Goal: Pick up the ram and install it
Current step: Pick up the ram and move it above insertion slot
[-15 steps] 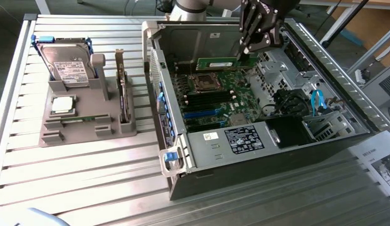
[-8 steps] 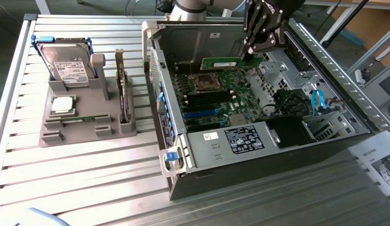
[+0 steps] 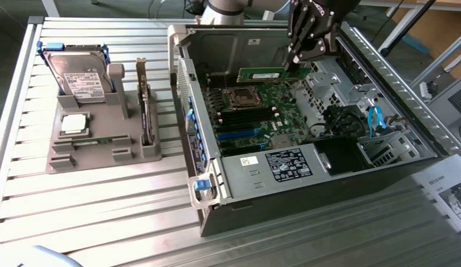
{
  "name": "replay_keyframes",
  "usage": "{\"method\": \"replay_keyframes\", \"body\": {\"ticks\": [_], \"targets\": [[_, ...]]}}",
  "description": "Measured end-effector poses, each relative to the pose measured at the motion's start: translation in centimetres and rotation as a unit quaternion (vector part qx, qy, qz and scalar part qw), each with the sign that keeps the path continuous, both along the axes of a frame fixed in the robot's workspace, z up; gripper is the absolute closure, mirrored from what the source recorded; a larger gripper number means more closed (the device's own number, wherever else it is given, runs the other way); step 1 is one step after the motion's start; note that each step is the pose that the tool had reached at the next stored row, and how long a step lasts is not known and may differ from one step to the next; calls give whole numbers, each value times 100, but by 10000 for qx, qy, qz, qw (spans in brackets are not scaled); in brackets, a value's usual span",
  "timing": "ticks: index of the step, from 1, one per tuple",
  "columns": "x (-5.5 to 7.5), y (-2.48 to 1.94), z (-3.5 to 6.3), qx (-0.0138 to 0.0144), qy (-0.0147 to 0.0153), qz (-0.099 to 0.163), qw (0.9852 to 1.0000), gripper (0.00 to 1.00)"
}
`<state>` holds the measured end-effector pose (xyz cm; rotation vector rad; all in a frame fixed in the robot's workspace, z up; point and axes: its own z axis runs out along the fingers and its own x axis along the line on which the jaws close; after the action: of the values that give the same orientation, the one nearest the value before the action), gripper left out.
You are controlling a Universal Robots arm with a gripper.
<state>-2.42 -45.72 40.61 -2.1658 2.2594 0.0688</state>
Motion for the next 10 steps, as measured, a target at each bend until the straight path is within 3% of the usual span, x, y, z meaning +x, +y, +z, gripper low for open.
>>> {"method": "replay_keyframes", "body": {"ticks": [10], "targets": [[-1,93,0,0,0,-1,10000,88]]}}
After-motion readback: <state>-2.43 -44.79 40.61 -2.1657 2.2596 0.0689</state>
